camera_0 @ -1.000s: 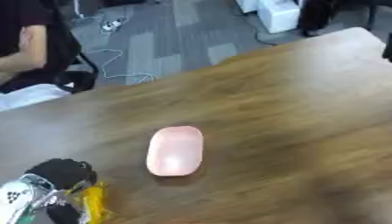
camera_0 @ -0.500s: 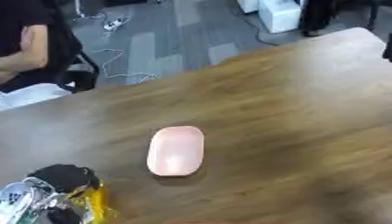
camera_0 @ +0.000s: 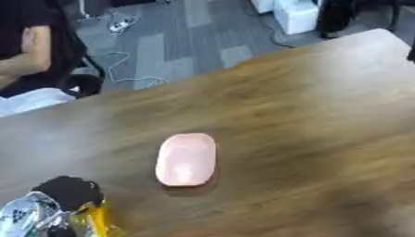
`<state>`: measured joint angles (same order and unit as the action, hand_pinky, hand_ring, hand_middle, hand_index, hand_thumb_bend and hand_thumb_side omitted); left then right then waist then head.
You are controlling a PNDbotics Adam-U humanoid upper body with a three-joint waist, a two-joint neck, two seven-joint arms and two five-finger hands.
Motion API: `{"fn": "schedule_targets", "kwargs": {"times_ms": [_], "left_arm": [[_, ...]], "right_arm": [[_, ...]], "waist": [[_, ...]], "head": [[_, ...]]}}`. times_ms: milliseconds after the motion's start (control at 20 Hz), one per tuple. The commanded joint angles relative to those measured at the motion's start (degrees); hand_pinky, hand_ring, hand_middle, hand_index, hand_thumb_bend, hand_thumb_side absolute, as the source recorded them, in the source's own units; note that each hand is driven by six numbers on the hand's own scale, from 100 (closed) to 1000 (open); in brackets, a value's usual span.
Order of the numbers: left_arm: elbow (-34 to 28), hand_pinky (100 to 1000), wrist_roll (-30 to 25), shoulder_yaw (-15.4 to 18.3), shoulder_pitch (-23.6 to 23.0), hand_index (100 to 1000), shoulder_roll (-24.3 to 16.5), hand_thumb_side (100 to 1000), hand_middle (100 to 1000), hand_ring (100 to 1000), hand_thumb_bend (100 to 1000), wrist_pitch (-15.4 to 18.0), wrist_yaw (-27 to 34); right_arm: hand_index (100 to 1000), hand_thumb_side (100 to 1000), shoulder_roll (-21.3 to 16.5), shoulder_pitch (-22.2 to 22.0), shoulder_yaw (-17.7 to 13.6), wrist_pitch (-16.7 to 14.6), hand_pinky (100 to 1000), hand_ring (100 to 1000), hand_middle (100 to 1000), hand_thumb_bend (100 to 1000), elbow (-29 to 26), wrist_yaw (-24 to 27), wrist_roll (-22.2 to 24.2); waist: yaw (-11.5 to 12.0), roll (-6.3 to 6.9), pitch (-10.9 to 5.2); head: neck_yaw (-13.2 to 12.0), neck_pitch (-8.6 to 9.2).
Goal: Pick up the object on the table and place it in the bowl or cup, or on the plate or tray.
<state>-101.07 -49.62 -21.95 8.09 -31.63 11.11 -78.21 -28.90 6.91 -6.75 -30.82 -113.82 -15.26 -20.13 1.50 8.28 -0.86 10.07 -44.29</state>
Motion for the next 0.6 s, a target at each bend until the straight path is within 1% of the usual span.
{"fn": "schedule_targets", "kwargs": {"times_ms": [50,100,150,300,400,450,600], "left_arm": [[-0.11,563,0.26,0.09,0.00,831,-0.48,542,775,713,952,-0.23,-1.05],[0.01,557,0.02,0.17,-0.05,842,-0.27,604,774,713,932,-0.30,-1.08],[-0.02,545,-0.21,0.41,-0.11,851,0.05,607,771,710,961,-0.55,-1.09],[-0.30,506,-0.78,1.31,-0.66,848,1.11,643,758,698,966,-1.91,-1.82],[-0.23,498,-1.01,1.53,-1.45,845,1.73,646,755,693,967,-2.69,-2.40],[-0.13,491,-1.08,1.48,-1.84,840,1.99,652,749,685,942,-2.91,-2.52],[0.15,483,-0.88,1.22,-2.71,832,2.54,647,742,677,917,-3.23,-2.80]], "right_arm": [[760,1000,-1.66,0.73,-0.45,-0.09,100,251,337,100,-0.77,-0.26,-0.24],[760,1000,-1.66,0.74,-0.45,-0.09,100,251,336,100,-0.77,-0.25,-0.25],[760,1000,-1.66,0.73,-0.44,-0.08,100,251,336,100,-0.77,-0.25,-0.25],[760,1000,-1.65,0.77,-0.43,-0.07,100,252,337,100,-0.77,-0.25,-0.23],[760,1000,-1.65,0.85,-0.46,-0.05,100,252,337,100,-0.77,-0.21,-0.27],[759,1000,-1.67,0.89,-0.46,-0.05,100,253,338,100,-0.77,-0.19,-0.28],[759,1000,-1.71,1.07,-0.46,-0.06,100,255,340,100,-0.77,-0.11,-0.32]], "waist": [[0.06,-0.58,-0.26],[0.07,-0.58,-0.26],[0.09,-0.58,-0.26],[0.11,-0.57,-0.23],[0.09,-0.55,-0.21],[0.07,-0.54,-0.21],[0.00,-0.51,-0.24]], "head": [[-0.31,0.18],[-0.29,0.18],[-0.26,0.18],[-0.27,0.18],[-0.27,0.18],[-0.30,0.18],[-0.34,0.18]]}}
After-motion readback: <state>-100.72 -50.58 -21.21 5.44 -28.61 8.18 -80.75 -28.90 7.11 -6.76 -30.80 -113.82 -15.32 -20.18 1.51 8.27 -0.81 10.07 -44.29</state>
